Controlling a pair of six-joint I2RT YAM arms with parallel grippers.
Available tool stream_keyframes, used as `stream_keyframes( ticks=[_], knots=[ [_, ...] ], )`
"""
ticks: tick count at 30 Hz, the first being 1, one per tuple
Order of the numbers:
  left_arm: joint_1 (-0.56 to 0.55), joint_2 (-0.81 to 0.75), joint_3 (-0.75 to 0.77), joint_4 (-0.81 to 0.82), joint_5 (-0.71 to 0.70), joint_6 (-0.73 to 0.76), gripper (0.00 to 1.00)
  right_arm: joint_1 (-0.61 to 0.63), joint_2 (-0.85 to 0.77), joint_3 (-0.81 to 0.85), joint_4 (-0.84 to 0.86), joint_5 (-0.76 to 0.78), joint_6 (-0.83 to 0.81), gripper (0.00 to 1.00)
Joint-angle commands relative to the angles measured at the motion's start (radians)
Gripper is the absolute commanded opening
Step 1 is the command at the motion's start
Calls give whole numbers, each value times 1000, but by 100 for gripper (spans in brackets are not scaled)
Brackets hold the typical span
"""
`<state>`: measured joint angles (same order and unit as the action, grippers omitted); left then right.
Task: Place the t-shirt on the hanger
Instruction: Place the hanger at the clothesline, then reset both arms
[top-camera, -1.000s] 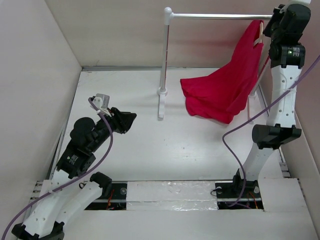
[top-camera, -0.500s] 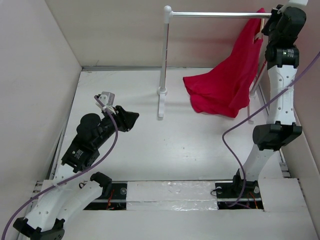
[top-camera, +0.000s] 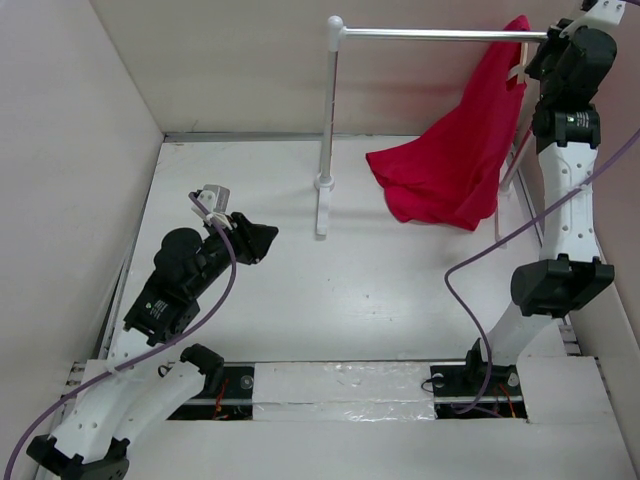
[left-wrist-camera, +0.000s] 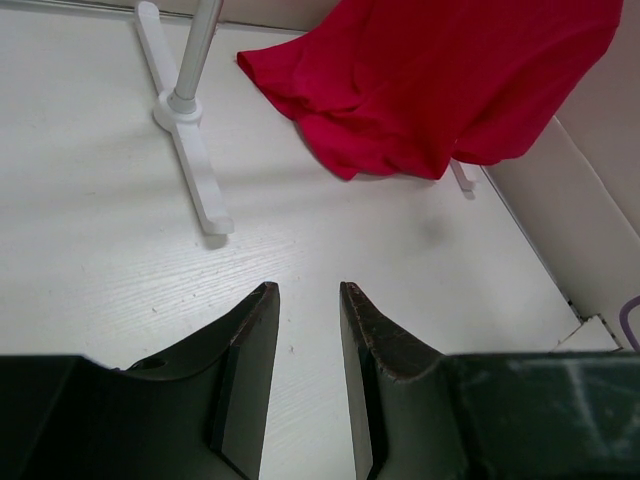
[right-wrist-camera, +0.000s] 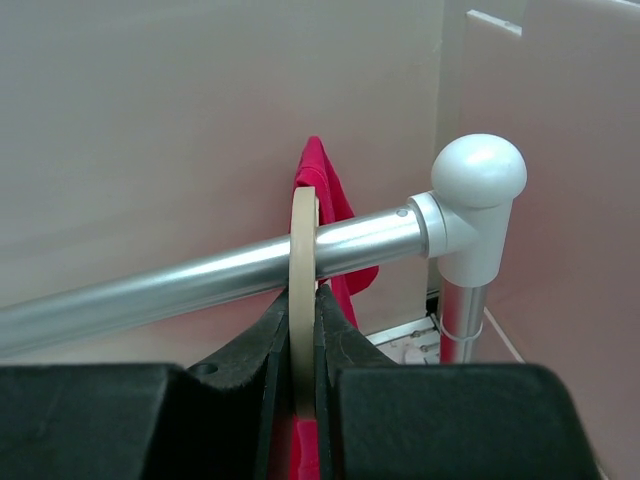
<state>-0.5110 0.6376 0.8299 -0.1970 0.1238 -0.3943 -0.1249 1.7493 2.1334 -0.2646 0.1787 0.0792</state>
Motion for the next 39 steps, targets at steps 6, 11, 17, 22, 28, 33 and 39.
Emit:
stream_keyframes(
  ticks=[6, 11, 17, 22, 28, 33, 39],
  knots=[
    [-4, -32, -17, 60, 4, -3, 27, -45, -80, -40, 47, -88, 96, 37],
    [-4, -36, -21, 56, 2, 0, 27, -45, -97, -41, 50, -108, 120, 48],
    [-4, -47, -29, 54, -4, 5, 27, -55, -116, -49, 47, -116, 140, 52],
    [-4, -45, -22, 50, -6, 9, 27, -55, -200, -98, 85, -78, 177, 75],
    [-4, -49, 20, 47, -9, 15, 31, -33, -427, -229, 148, -82, 241, 100],
    [-4, -50, 78, 27, -9, 3, 38, 80, -681, -494, 290, -232, 333, 100],
    [-4, -90, 190, 25, -29, -29, 55, 206, -965, -771, 452, -507, 447, 100]
  ],
)
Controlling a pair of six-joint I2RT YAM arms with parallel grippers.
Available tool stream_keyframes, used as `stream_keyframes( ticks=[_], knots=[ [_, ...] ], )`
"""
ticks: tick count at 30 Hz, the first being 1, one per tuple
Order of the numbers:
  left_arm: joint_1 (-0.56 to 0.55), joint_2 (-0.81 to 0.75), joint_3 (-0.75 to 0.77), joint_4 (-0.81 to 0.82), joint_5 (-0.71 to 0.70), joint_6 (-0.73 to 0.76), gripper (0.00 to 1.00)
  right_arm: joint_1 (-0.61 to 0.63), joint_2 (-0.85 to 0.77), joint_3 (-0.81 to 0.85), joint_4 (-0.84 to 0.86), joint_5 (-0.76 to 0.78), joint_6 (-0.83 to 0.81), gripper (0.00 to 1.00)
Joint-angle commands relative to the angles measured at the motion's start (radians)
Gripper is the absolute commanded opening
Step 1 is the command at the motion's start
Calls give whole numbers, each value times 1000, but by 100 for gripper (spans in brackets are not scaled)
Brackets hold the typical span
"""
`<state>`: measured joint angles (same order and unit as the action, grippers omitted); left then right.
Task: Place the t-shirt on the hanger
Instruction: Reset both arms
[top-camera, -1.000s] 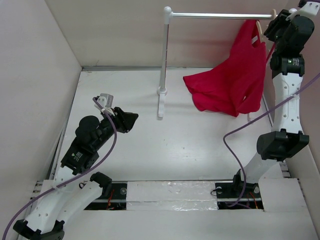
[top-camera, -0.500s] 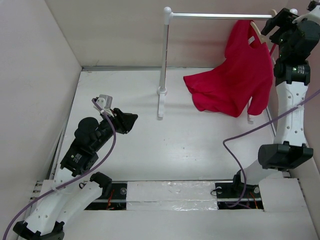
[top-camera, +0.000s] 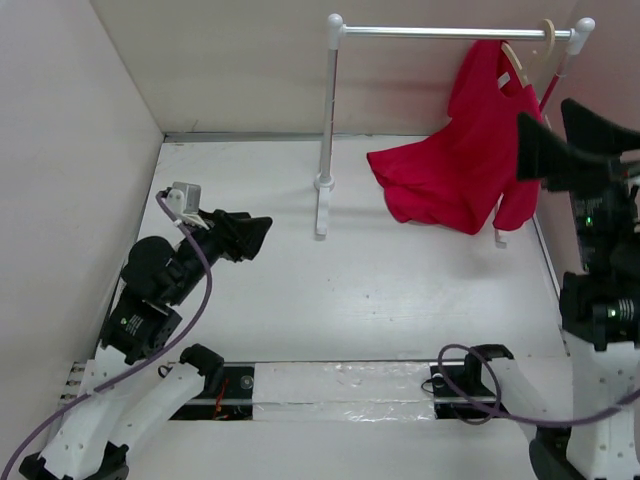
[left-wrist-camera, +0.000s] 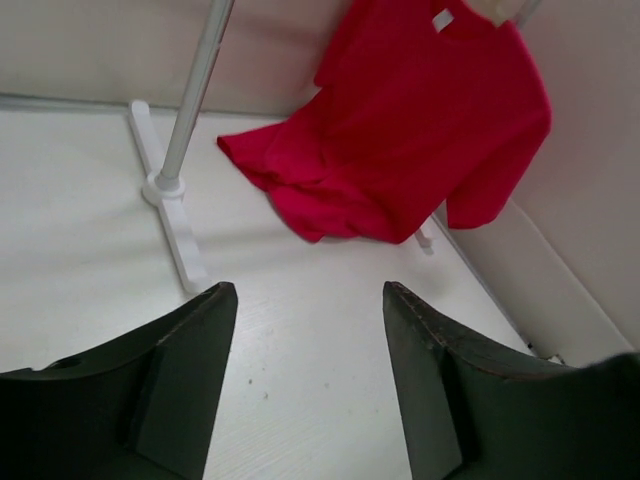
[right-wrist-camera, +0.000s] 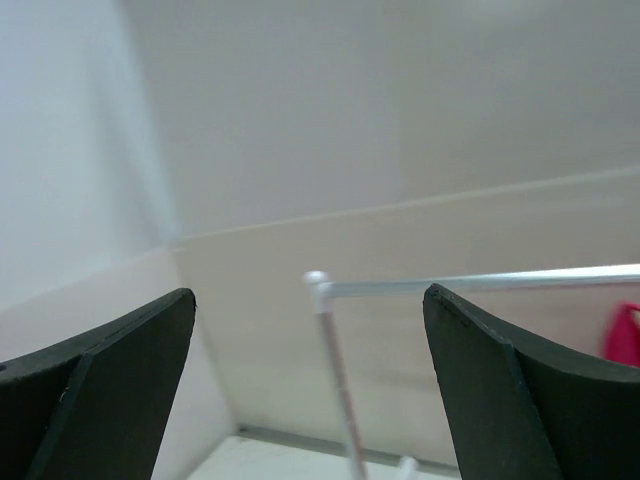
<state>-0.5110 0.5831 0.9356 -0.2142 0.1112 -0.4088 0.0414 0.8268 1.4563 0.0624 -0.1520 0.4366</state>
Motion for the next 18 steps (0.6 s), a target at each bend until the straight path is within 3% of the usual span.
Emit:
stream_keyframes(
  ticks=[1, 5, 11, 18],
  knots=[
    [-4, -40, 119, 26, -28, -15, 58, 60, -70, -158, 129, -240, 102, 100],
    [-4, -83, 155, 1, -76, -18, 61, 71, -218, -296, 58, -323, 120, 100],
    [-4, -157, 95, 10, -64, -65, 62, 71, -442, -355, -249, -164, 4, 100],
    [-4, -174, 5, 32, -39, -150, 61, 71, -526, -358, -375, -84, -36, 100]
  ],
)
